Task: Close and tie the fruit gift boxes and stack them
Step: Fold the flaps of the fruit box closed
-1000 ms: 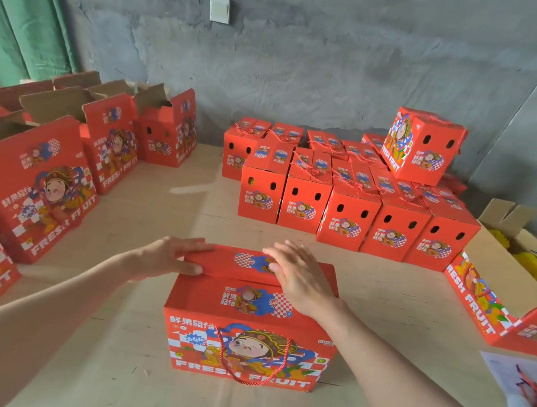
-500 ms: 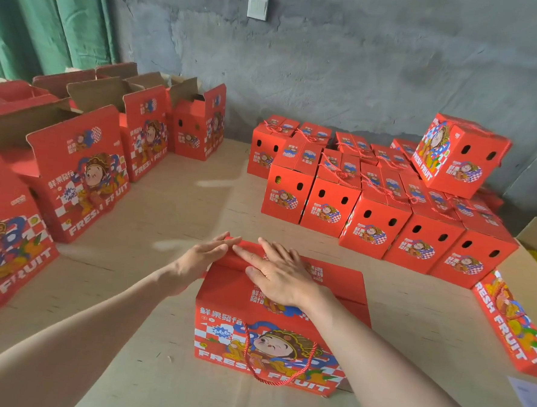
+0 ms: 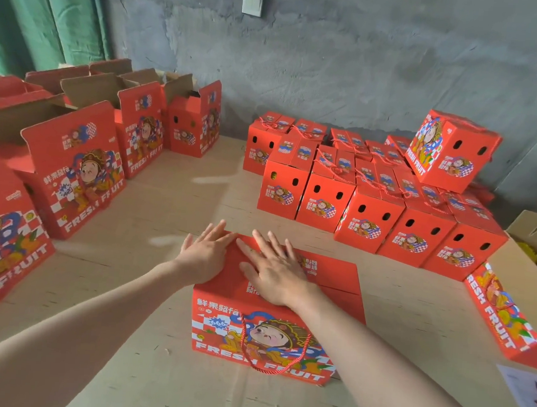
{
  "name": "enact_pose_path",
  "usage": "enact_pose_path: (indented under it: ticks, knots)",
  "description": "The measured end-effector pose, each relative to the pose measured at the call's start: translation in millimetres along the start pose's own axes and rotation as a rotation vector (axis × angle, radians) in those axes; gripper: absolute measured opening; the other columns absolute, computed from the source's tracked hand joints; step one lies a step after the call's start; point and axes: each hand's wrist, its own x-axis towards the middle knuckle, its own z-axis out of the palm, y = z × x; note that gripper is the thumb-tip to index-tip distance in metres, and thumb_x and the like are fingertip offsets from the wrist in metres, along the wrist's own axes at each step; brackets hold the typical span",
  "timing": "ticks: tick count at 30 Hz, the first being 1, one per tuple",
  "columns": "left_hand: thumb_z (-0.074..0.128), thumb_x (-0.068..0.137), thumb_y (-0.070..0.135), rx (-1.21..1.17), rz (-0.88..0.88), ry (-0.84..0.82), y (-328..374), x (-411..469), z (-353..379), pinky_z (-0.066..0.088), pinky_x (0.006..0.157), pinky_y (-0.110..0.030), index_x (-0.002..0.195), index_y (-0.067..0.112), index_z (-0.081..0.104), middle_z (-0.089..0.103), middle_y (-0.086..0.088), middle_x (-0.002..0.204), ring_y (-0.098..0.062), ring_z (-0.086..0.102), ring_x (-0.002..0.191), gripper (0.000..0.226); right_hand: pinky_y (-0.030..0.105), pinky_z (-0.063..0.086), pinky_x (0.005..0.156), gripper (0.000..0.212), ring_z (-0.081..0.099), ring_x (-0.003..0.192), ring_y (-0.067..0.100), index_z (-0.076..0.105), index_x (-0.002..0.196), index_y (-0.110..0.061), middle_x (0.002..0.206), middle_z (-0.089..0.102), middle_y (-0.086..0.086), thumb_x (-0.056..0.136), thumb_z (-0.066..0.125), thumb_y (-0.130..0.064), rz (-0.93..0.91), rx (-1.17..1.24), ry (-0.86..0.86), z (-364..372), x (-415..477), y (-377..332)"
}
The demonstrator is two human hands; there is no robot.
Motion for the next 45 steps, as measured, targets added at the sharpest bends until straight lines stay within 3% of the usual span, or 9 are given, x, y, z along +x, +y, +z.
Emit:
enact_pose_path:
  ticks: [4,13,20,23,27,33,38,41,45]
  knots:
    - [0.027,0.098,0.017,0.161,0.127,0.066,47,-14,23,-0.001,0.118,-0.036,0.152,0.014,0.012,-0.003,-0.003,0.160,-0.017,-0.004,0.147,0.056,0.042,-0.007,0.118,0.057,-0.010,0.147,0.025,0.003,0.154,-0.024,0.160,-0.011,0.008,0.102,0.015,-0.045,0.166,0.059,0.104,8,-20,-2]
    - [0.012,0.103,0.039,0.289,0.184,0.002,48,-27,35,-0.005,0.118,-0.029,0.152,0.014,0.000,-0.009,-0.003,0.159,-0.015,-0.012,0.146,0.057,0.025,-0.012,0.113,0.056,-0.011,0.147,0.012,0.005,0.153,-0.023,0.160,-0.008,-0.003,0.103,0.019,-0.045,0.027,0.106,-0.007,3,-49,23]
    - [0.003,0.098,0.048,0.223,0.183,0.202,64,-62,49,-0.009,0.116,-0.033,0.150,0.026,0.022,0.014,0.002,0.159,-0.021,0.005,0.147,0.060,0.050,-0.006,0.115,0.047,-0.007,0.148,0.022,0.019,0.141,-0.059,0.161,0.001,-0.009,0.095,0.027,-0.062,0.112,0.109,0.019,-10,-63,95]
    - [-0.013,0.085,0.057,0.242,0.143,0.177,86,-80,71,-0.037,0.100,-0.041,0.152,0.026,0.004,-0.004,0.001,0.160,-0.023,-0.013,0.146,0.076,0.048,0.010,0.113,0.047,0.013,0.144,0.027,0.017,0.136,-0.067,0.157,0.019,-0.001,0.090,0.023,-0.071,0.198,0.075,0.031,-11,-58,97]
    - [-0.031,0.069,0.070,0.223,0.135,0.198,85,-76,82,-0.041,0.095,-0.041,0.150,0.037,0.000,-0.008,0.012,0.158,-0.018,-0.018,0.144,0.093,0.045,0.025,0.105,0.045,0.029,0.133,0.028,0.019,0.135,-0.068,0.142,0.036,0.003,0.090,0.021,-0.071,0.276,0.082,0.107,-5,-57,92]
    - [0.012,0.096,0.058,0.102,0.043,0.209,35,-19,50,-0.011,0.113,-0.054,0.143,0.053,0.019,-0.003,0.012,0.159,-0.020,-0.013,0.146,0.048,0.057,0.020,0.106,0.058,0.019,0.136,0.042,0.009,0.148,-0.046,0.149,0.023,0.023,0.094,0.019,-0.064,0.513,0.120,0.057,6,-49,55]
    - [0.015,0.101,0.046,0.305,-0.178,0.005,5,43,-10,-0.009,0.108,-0.065,0.149,0.044,0.006,-0.005,0.000,0.160,-0.028,-0.010,0.146,0.048,0.044,0.019,0.116,0.087,0.008,0.145,0.038,0.003,0.152,-0.033,0.157,-0.005,0.023,0.085,0.045,-0.069,0.223,0.371,0.023,13,-61,10]
    - [0.036,0.100,0.032,0.069,-0.083,0.173,14,32,-2,0.013,0.114,-0.047,0.144,0.026,0.038,0.027,-0.006,0.153,-0.021,0.021,0.142,0.044,0.040,0.018,0.118,0.080,-0.004,0.148,0.025,0.010,0.153,-0.031,0.155,-0.029,0.006,0.090,0.052,-0.056,0.069,0.434,0.127,25,-63,-4]
    - [0.050,0.097,0.022,-0.102,0.085,0.276,19,-8,21,0.016,0.116,-0.032,0.135,0.014,0.052,0.034,-0.013,0.150,-0.027,0.027,0.140,0.039,0.036,0.015,0.119,0.072,-0.005,0.148,0.026,0.015,0.153,-0.023,0.158,-0.021,0.009,0.094,0.049,-0.050,0.005,0.357,0.201,32,-54,-1]
